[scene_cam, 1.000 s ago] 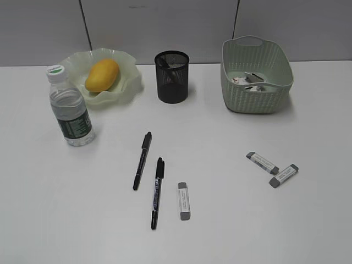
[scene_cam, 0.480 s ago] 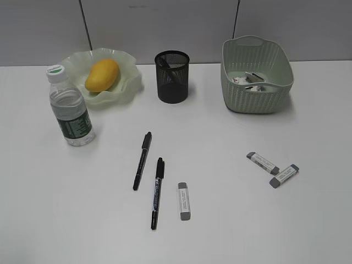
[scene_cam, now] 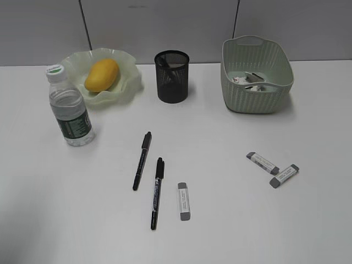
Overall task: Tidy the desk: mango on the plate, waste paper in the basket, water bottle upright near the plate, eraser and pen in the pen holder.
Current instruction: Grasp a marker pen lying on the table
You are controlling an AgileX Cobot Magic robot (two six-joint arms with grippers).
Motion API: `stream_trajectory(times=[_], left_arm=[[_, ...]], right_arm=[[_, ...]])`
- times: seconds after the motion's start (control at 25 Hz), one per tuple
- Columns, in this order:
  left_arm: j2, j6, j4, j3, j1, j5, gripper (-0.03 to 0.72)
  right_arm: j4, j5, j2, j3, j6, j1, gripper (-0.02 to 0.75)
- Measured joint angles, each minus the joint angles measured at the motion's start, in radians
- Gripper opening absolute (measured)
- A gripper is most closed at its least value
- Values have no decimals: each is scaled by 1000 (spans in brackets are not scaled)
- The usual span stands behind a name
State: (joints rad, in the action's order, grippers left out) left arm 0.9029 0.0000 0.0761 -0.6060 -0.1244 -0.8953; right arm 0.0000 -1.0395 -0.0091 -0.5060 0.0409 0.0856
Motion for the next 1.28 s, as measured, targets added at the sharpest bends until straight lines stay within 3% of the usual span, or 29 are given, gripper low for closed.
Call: stream_trajectory(times=[0.28,0.6,0.96,1.28], left_arm=[[242,-9,20,-107,-162,59,414],[468,-134,36,-272,-373,124,383],[726,-250,37,-507,-447,106,382],[810,-295,21,-542,-449,133,382]], right_arm=[[0,0,0,0,0,-1,447],[0,0,0,0,0,-1,426],[0,0,0,0,0,-1,382],[0,0,0,0,0,-1,374]])
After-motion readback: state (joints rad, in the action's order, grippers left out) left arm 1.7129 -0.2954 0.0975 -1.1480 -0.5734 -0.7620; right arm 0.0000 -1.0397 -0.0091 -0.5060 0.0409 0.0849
